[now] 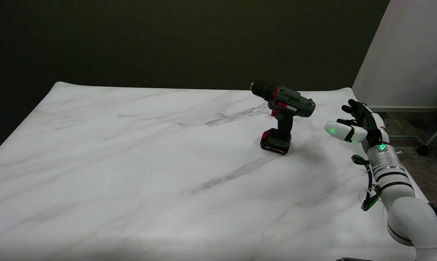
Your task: Pick up the power screwdriver.
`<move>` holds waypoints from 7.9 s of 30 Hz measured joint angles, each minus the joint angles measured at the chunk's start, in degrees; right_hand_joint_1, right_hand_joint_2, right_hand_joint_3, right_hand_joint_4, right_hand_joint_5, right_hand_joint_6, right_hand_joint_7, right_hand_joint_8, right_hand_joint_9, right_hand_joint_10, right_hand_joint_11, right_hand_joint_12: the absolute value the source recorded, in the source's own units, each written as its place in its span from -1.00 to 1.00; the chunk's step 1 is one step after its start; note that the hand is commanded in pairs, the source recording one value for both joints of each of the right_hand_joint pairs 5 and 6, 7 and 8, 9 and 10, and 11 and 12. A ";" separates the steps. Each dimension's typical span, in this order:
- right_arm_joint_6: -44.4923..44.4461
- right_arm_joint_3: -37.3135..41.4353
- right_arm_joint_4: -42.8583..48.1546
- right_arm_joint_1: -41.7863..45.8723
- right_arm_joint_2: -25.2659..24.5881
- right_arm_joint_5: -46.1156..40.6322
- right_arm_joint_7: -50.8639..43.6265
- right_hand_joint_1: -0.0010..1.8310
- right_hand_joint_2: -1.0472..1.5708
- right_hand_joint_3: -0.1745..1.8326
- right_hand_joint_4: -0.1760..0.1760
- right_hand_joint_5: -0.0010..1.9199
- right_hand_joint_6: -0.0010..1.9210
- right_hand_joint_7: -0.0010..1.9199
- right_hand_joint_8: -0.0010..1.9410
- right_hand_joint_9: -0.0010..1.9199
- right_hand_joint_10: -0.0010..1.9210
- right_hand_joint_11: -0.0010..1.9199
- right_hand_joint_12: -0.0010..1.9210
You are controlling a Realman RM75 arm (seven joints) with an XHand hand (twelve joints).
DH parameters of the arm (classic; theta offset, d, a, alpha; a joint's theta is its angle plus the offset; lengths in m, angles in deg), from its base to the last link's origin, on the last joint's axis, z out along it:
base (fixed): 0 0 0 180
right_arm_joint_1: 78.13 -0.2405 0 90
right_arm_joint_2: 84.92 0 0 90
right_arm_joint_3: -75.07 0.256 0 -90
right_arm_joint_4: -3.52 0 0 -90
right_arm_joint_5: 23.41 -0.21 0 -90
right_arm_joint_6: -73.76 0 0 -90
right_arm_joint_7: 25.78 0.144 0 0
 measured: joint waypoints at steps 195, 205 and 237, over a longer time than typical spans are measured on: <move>9.73 -15.56 -15.55 -18.33 -1.84 -0.73 -0.33 0.10 0.42 -0.37 -0.43 -0.44 -0.44 0.81 0.79 0.50 0.50 0.16 0.16; 9.58 -15.57 -15.91 -18.53 -1.88 -0.73 -0.31 0.06 0.53 -0.34 -0.16 -0.36 -0.36 1.00 0.98 0.68 0.68 0.39 0.39; 9.88 -15.56 -17.66 -19.88 -2.01 -0.73 -0.65 0.42 0.38 -0.61 0.09 0.40 0.40 1.00 0.98 1.00 1.00 1.00 1.00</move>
